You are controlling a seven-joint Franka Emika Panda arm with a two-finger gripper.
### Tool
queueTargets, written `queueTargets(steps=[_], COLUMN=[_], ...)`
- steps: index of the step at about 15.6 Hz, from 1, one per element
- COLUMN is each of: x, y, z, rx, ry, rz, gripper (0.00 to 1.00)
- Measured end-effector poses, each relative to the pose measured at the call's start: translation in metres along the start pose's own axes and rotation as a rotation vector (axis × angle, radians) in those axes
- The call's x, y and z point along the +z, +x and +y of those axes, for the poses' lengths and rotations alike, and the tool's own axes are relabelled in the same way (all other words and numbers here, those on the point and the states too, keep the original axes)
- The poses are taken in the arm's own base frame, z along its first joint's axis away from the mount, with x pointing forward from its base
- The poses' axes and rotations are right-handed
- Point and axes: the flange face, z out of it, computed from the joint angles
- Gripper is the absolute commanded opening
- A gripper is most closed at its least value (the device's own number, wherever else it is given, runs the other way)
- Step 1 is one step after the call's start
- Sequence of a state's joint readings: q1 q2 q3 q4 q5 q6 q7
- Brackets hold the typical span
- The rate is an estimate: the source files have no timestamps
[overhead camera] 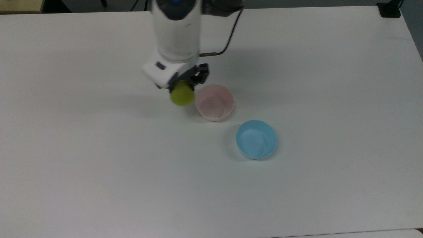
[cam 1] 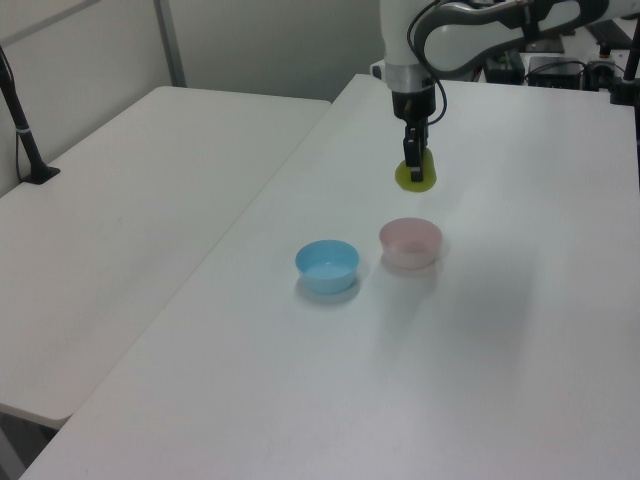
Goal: Pick up a pear from the bowl
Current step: 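Lift the pear out of the bowl and carry it beside the bowl, then lower the pear onto the table and open the gripper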
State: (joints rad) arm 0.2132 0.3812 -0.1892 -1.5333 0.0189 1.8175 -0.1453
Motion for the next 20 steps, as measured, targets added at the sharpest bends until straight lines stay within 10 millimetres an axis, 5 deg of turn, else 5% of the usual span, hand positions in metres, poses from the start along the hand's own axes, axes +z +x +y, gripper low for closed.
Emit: queueTargets(steps=[4, 8, 12, 13, 17, 20], x=[0.02, 0.058, 0.09, 0.096, 0.097, 0.067], y=[-0.008, -0.002, 0.008, 0.009, 0.011, 0.009], z=[0.062, 0.075, 0.075, 0.075, 0.077, 0.088], rx=[0.037, 0.048, 0.046, 0.044, 0.041, 0.059], ry=[0.011, 0.011, 0.002, -0.002, -0.014, -0.019], rz=[-0.03, -0.063, -0.074, -0.078, -0.079, -0.028], gripper=[0.21, 0.26, 0.75, 1.0, 1.0, 1.0])
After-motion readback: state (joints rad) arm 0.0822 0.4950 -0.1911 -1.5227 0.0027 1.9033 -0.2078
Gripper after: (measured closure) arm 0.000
